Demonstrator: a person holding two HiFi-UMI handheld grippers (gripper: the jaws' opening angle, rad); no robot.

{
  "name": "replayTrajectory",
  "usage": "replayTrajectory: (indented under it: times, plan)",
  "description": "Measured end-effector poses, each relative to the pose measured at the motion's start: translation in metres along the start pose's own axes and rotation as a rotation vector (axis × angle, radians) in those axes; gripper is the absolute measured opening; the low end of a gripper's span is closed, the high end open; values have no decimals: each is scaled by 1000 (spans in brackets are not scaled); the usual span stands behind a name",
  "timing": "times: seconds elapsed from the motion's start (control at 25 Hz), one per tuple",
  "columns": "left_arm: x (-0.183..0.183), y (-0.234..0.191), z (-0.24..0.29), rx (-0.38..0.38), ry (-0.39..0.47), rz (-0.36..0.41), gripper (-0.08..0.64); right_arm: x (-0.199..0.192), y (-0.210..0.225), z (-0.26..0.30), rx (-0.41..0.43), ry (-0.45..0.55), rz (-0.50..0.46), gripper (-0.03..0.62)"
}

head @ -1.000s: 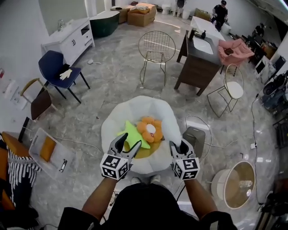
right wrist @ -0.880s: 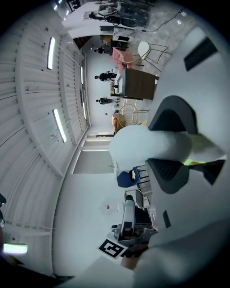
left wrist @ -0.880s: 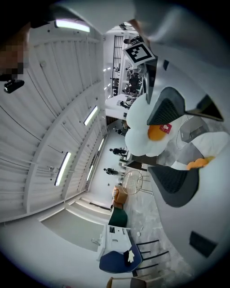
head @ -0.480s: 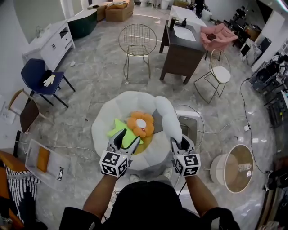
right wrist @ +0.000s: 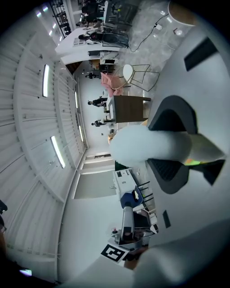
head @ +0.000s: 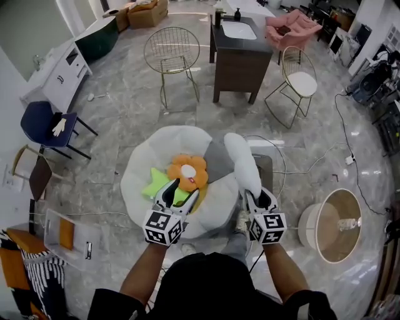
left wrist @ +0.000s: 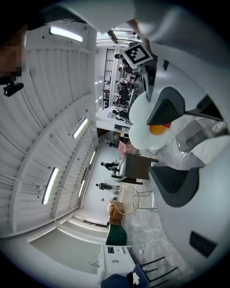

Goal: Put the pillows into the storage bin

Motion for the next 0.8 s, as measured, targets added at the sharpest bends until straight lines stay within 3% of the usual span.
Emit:
replayTrajectory:
  times: [0.36,0.6,0.8]
  plan:
    - [-16,57,135,20,-92,-17,304,-10,138,62,35,-119,103,140]
    - [-66,77,210,26,-189,-66,304,-60,205,107,29,-217,148,140]
    - [-118,95,236,4,-291,-122,304,-103,240,133,31,-267,199,143]
Point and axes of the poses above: the fingertips, and each gripper's own axes: z forward along the fingers, y to its right, x out of its top, the point moved 4 cm from there along -z, backward along the fingers, and after that the axes turned 10 degrees about z, right-handed, at the moved point
